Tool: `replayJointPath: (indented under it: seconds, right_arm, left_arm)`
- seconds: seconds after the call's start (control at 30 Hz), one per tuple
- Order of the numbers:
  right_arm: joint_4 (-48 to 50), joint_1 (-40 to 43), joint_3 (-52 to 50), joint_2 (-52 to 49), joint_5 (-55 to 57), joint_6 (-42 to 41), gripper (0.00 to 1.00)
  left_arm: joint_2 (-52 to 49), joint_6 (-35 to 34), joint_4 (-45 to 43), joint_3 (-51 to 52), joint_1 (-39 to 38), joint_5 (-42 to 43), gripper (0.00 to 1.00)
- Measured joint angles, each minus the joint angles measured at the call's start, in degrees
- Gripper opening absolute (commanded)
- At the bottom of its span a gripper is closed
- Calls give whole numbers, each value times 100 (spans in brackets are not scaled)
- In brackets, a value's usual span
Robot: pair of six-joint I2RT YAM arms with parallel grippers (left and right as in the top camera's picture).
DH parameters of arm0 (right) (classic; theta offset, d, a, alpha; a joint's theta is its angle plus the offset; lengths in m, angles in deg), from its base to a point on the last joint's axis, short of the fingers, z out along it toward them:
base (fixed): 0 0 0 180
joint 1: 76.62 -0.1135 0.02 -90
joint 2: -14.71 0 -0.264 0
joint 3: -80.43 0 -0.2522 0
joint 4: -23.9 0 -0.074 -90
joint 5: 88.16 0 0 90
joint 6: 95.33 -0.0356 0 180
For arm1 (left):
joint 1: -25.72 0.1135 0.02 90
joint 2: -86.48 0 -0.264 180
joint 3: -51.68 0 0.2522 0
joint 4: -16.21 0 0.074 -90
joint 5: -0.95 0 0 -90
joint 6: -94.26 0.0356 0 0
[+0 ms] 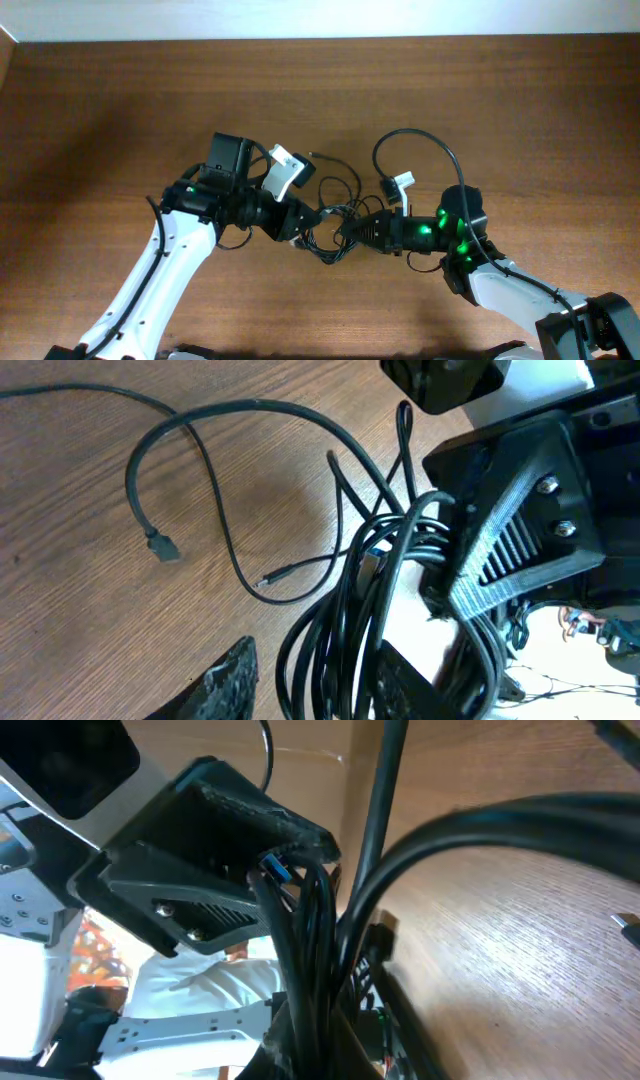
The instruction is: Untangle cables
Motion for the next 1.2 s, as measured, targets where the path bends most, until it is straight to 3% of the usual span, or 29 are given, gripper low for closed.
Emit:
replayJointPath:
  seconds: [0.2, 0.3, 0.33, 0.37, 0.43, 0.47, 0.5, 0.53, 0.63, 0.77, 0.8, 0.83, 0.93, 0.97, 1.0, 1.1, 1.2]
  right_arm:
    - [2, 0, 0, 0, -83, -79, 4]
    - [278, 2, -9, -11, -142, -101, 4]
    - [815, 7, -7, -17, -249, -122, 4]
    - [997, 7, -9, -24, -354, -136, 4]
    - [997, 7, -9, -24, -402, -142, 4]
    - [992, 7, -9, -24, -407, -144, 4]
    - [992, 7, -9, -28, -396, -146, 4]
    - [992, 7, -9, -33, -356, -149, 4]
    - [1019, 37, -9, -37, -367, -136, 4]
    - [1036, 37, -7, -37, -468, 177, 15]
    - [1034, 37, -7, -37, -461, 308, 18]
    - [1038, 37, -7, -37, -439, 339, 27]
    - [874, 37, -2, -28, -376, 481, 29]
    - [667, 37, 0, -28, -284, 535, 43]
    - [568, 37, 2, -28, -181, 564, 48]
    - [140, 37, 2, -22, 131, 586, 57]
    - [-184, 26, 4, -17, 619, 417, 58]
  left_arm:
    - [0, 37, -315, 33, -28, -155, 11]
    - [0, 7, -358, 48, -39, -164, 26]
    - [0, -17, -400, 48, -37, -179, 41]
    - [-2, -20, -400, 48, -37, -175, 44]
    - [-157, -144, -411, 48, -33, -208, 34]
    - [-258, -212, -420, 48, -39, -192, 16]
    - [-350, -310, -487, 48, -46, -103, 4]
    - [-396, -404, -590, 55, -52, 33, 0]
    - [-428, -570, -855, 59, -96, 330, 0]
    - [-439, -632, -973, 70, -48, 433, 0]
    - [-442, -776, -1034, 81, 116, 415, 0]
    - [-442, -911, -1097, 90, 188, 444, 0]
    - [-450, -1392, -1215, 90, 837, 254, 0]
    - [-450, -1622, -1228, 90, 920, 234, 0]
    - [-450, -1875, -1241, 90, 973, 212, 0]
    - [-450, -2396, -1255, 90, 973, 192, 0]
    - [-450, -2933, -1287, 90, 970, -46, 0]
